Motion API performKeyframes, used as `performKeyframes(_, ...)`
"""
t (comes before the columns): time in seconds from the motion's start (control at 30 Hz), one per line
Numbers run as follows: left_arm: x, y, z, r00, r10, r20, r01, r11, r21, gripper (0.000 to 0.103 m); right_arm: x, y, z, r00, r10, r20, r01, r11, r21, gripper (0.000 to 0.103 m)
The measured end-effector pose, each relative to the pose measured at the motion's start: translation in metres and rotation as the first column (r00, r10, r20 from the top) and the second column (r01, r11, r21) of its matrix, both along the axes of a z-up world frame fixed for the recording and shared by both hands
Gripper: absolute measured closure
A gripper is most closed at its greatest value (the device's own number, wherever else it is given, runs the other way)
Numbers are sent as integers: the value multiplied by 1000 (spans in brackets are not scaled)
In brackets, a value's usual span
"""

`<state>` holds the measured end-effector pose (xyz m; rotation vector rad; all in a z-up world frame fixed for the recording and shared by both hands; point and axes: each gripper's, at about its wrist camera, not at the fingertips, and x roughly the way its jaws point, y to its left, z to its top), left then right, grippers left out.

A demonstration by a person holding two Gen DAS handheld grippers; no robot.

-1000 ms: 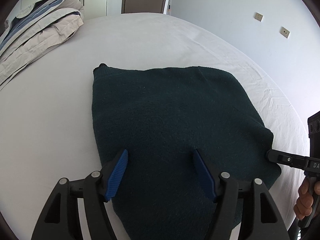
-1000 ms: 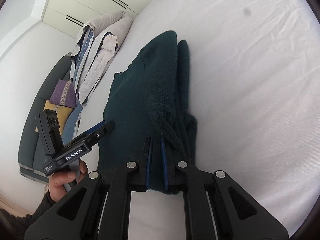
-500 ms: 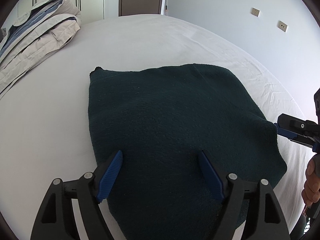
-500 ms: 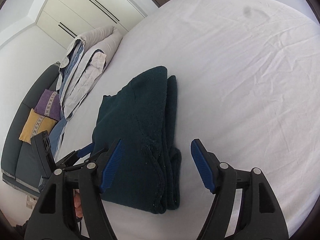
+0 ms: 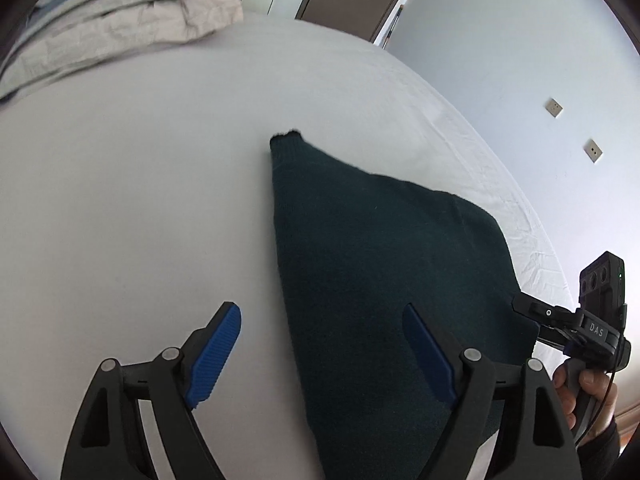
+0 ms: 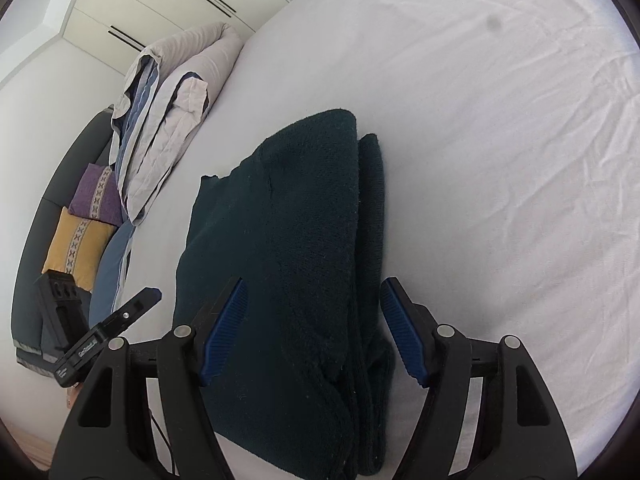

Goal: Fold small clothes

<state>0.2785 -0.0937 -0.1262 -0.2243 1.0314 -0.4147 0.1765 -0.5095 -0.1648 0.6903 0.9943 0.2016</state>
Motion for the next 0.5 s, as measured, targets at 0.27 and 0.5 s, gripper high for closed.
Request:
performKeyframes(0.27, 17, -14, -22, 993, -32, -112, 24, 998, -66, 17, 26, 17, -13, 998, 30, -61, -32, 999, -38, 55)
performKeyframes(0.5, 15, -30, -21, 992, -56, -115, 53, 998, -30, 42, 36, 33, -14, 996, 34, -83, -44, 992, -122, 72)
